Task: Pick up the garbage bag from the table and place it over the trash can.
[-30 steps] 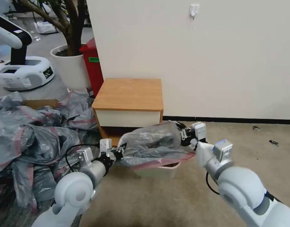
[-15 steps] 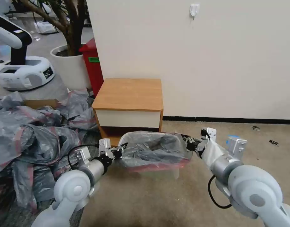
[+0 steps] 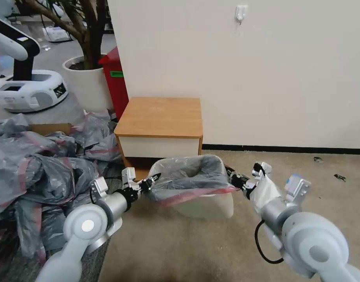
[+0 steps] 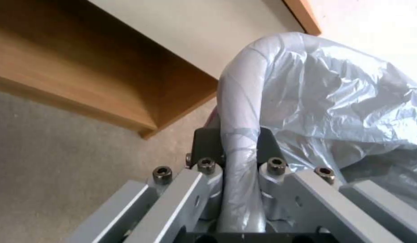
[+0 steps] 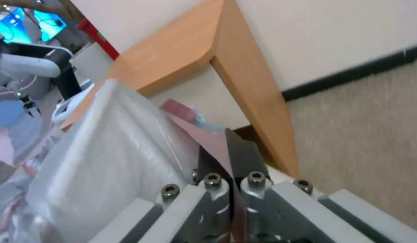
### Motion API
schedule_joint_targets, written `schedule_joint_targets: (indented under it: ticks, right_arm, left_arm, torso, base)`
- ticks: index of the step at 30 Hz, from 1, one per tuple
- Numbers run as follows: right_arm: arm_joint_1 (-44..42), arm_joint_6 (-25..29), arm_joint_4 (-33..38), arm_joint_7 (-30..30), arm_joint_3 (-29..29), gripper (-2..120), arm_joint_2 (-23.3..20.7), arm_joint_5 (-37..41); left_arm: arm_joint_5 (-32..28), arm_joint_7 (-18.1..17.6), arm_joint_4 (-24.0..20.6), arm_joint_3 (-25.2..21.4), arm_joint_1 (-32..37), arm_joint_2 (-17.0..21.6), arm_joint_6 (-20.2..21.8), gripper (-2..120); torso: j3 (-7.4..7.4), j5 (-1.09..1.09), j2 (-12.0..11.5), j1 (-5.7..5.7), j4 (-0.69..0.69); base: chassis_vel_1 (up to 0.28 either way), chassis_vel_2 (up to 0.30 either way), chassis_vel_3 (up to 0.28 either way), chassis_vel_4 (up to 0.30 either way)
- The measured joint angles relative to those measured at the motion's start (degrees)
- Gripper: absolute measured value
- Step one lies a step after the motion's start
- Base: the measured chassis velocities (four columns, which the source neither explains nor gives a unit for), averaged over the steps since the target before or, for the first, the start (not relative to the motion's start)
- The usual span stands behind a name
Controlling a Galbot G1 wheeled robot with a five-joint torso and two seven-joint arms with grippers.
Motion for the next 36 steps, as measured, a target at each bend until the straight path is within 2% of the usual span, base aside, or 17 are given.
schedule_joint_targets:
  ticks: [2,3,5,6,9,14,18,26,29,30,36]
  right_arm:
    - [-1.65,0.46,-0.45,-2.48,-0.73,0,1.21,-5.19]
    - [-1.65,0.46,-0.45,-2.48,-0.73,0,1.21,-5.19]
    - [-4.02,1.90,-1.55,-6.02,-1.51,0,2.26,-13.61]
    - [-4.02,1.90,-1.55,-6.02,-1.51,0,2.26,-13.61]
    - [-5.73,5.32,-4.37,-10.63,-1.64,0,2.58,-24.43]
    - [-5.43,9.78,-7.91,-13.36,-1.66,0,2.41,-31.76]
    - [-4.96,12.49,-10.09,-15.12,-1.89,5,2.54,-35.27]
    - [-3.58,16.84,-14.87,-18.40,-2.84,6,3.40,-43.08]
    - [-3.27,17.19,-15.89,-18.82,-2.82,5,3.52,-43.58]
    - [-3.18,17.33,-16.48,-19.13,-2.82,0,3.55,-43.72]
    - [-2.89,18.91,-19.37,-20.85,-2.68,0,3.56,-46.03]
  left_arm:
    - [-1.46,-1.26,-0.01,-0.15,-0.45,0.17,-0.05,5]
    - [-1.46,-1.26,-0.01,-0.15,-0.45,0.17,-0.05,5]
    - [-3.05,-2.24,-0.29,-0.44,-0.97,0.57,-0.07,5]
    - [-3.05,-2.24,-0.29,-0.44,-0.97,0.57,-0.07,5]
    - [-3.96,-2.33,-0.67,-0.61,-1.40,1.00,-0.06,5]
    - [-4.19,-2.15,-1.23,-0.62,-1.51,1.03,0.02,5]
    - [-4.26,-2.14,-1.69,-0.91,-1.42,1.10,0.01,5]
    - [-4.24,-2.16,-2.35,-1.13,-1.31,1.36,0.01,5]
    - [-4.24,-2.16,-2.68,-1.16,-1.22,1.43,0.01,5]
    - [-4.28,-2.16,-2.95,-1.19,-1.12,1.49,0.02,5]
    - [-4.52,-2.16,-3.56,-1.34,-0.92,1.61,0.07,6]
  torso:
    - [0.00,0.00,0.00,0.00,0.00]
    - [0.00,0.00,0.00,0.00,0.00]
    - [0.00,0.00,0.00,0.00,0.00]
    - [0.00,0.00,0.00,0.00,0.00]
    - [0.00,0.00,0.00,0.00,0.00]
    - [0.00,0.01,0.00,0.00,0.00]
    - [0.00,0.01,0.00,0.00,0.00]
    - [0.00,0.01,0.00,0.00,0.00]
    - [0.00,0.01,0.00,0.00,0.00]
    - [0.00,0.01,0.00,0.00,0.00]
    - [0.00,0.00,0.00,0.00,0.00]
  base:
    - [0.000,0.000,0.000,0.000]
    - [0.000,0.000,0.000,0.000]
    - [0.000,0.000,0.000,0.000]
    - [0.000,0.000,0.000,0.000]
    - [0.000,0.000,0.000,0.000]
    - [0.000,0.000,0.000,0.000]
    - [0.000,0.000,0.000,0.000]
    - [0.000,0.000,0.000,0.000]
    - [0.000,0.000,0.000,0.000]
    - [0.000,0.000,0.000,0.000]
    - [0.000,0.000,0.000,0.000]
